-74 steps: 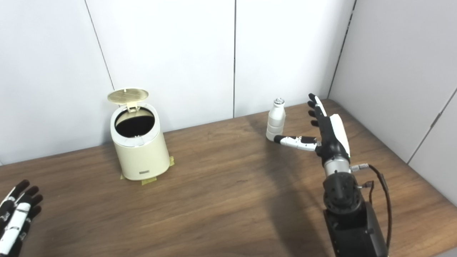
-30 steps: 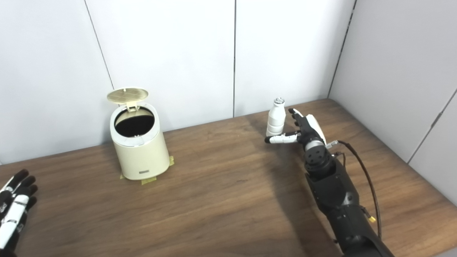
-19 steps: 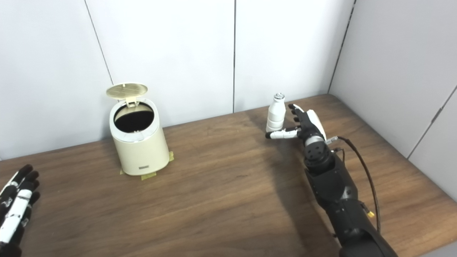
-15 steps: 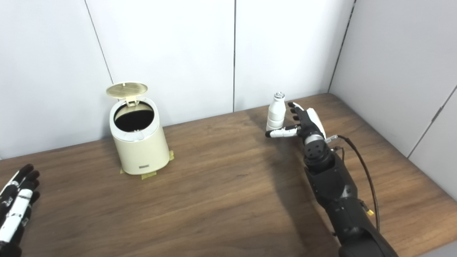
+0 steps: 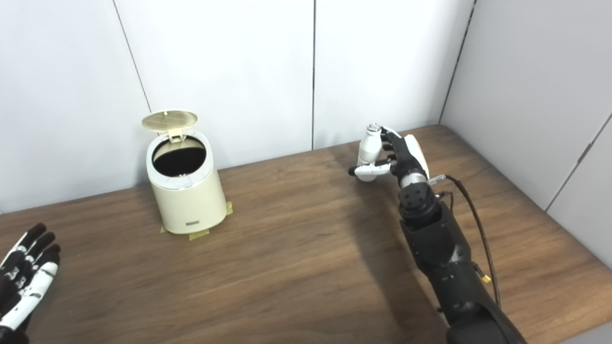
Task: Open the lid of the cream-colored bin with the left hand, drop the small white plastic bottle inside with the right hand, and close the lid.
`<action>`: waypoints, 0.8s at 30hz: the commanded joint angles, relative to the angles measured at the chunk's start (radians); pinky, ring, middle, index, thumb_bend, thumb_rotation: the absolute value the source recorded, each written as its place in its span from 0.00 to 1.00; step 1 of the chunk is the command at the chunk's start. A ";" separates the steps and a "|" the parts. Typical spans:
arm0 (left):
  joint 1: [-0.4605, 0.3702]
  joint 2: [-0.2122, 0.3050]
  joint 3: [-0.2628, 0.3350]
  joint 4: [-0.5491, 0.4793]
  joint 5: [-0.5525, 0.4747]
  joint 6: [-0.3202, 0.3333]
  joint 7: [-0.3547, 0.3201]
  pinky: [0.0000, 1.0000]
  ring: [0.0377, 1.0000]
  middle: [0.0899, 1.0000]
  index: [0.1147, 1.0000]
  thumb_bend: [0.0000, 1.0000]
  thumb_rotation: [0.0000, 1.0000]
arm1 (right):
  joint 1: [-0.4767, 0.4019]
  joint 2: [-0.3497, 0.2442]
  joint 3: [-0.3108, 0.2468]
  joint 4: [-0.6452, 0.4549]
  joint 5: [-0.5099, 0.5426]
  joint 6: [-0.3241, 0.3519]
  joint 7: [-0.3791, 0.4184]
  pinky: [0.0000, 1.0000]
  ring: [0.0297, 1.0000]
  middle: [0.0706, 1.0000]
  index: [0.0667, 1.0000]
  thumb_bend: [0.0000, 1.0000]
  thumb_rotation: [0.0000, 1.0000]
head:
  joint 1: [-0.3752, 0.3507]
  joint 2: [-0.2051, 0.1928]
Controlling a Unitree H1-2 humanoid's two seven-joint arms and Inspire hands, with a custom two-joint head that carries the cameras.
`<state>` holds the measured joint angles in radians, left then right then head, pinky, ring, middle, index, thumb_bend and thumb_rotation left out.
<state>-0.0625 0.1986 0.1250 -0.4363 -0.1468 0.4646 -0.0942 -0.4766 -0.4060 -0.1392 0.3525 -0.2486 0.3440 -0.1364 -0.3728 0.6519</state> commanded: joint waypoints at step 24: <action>-0.019 0.005 0.002 -0.029 -0.026 -0.023 -0.004 1.00 0.96 0.95 0.96 0.25 0.30 | -0.062 -0.031 0.007 0.033 -0.035 -0.102 -0.075 0.66 0.72 0.76 0.78 0.74 0.00 | 0.011 0.000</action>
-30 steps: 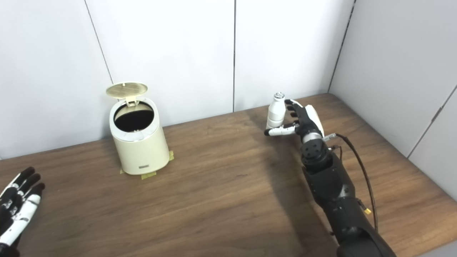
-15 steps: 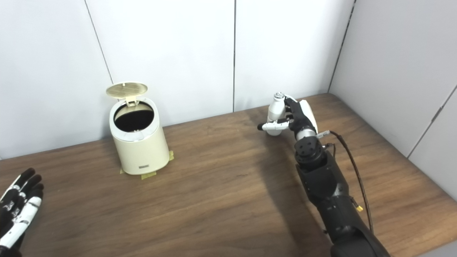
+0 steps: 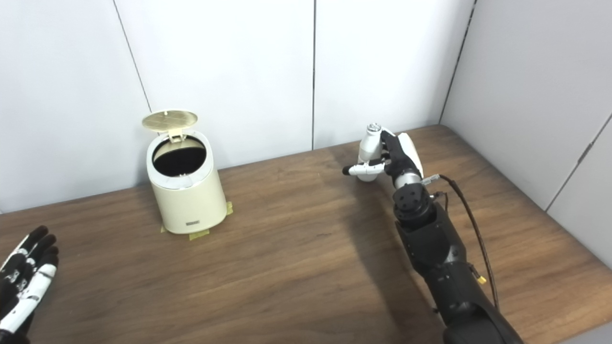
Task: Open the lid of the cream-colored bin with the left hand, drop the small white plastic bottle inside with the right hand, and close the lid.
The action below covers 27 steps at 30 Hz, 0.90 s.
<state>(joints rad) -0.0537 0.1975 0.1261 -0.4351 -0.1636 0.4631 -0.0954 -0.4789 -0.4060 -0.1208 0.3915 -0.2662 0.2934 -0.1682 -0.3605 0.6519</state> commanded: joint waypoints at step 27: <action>-0.034 -0.004 0.018 -0.067 -0.004 -0.009 0.016 1.00 0.95 0.94 0.96 0.25 0.35 | -0.060 -0.017 -0.028 0.050 -0.008 -0.190 -0.171 0.37 0.37 0.43 0.48 0.52 0.00 | 0.019 -0.020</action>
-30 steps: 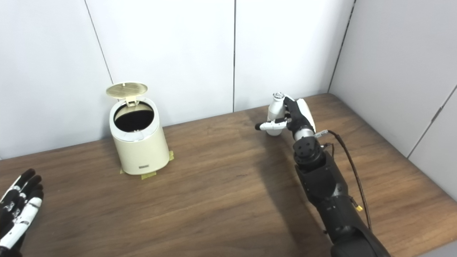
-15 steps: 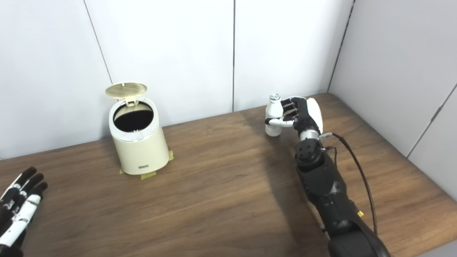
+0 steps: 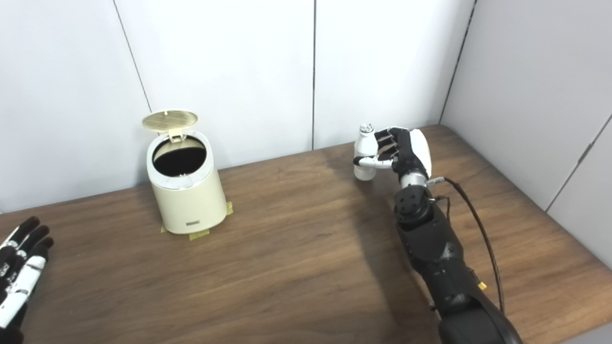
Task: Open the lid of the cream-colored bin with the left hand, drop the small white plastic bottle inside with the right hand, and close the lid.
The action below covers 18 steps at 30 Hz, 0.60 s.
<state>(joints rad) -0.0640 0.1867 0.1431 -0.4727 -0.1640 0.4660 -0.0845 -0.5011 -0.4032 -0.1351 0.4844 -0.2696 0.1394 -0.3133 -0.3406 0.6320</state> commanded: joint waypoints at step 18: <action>0.031 -0.040 0.014 -0.013 0.002 -0.070 0.020 1.00 0.94 0.93 0.95 0.29 0.43 | 0.033 0.056 0.043 -0.432 -0.040 -0.072 0.036 0.34 0.38 0.47 0.46 0.52 0.00 | 0.090 0.008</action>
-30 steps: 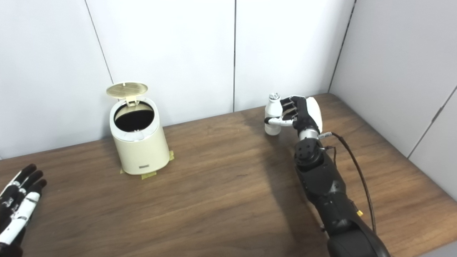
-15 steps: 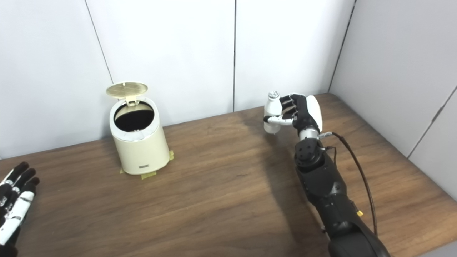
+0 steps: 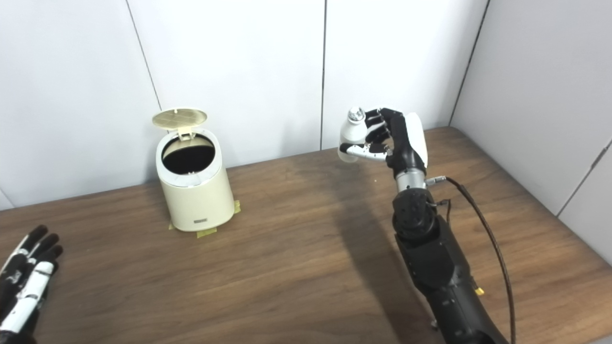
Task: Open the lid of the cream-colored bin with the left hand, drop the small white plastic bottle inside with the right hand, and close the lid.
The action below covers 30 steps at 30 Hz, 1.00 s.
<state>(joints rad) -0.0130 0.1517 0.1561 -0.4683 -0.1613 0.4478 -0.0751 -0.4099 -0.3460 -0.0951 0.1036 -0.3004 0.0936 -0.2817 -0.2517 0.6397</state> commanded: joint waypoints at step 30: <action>0.059 -0.178 -0.078 0.094 0.066 -0.202 0.088 0.95 0.91 0.86 0.87 0.44 0.44 | -0.252 0.261 0.203 -0.185 -0.064 -0.009 0.161 0.30 0.36 0.43 0.49 0.52 0.00 | 0.207 -0.015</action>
<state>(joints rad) 0.0495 -0.0106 0.0846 -0.3540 -0.1053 0.2853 0.0038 -0.5995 -0.0861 0.1103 -0.0705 -0.3497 0.1360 -0.0999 -0.0476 0.6243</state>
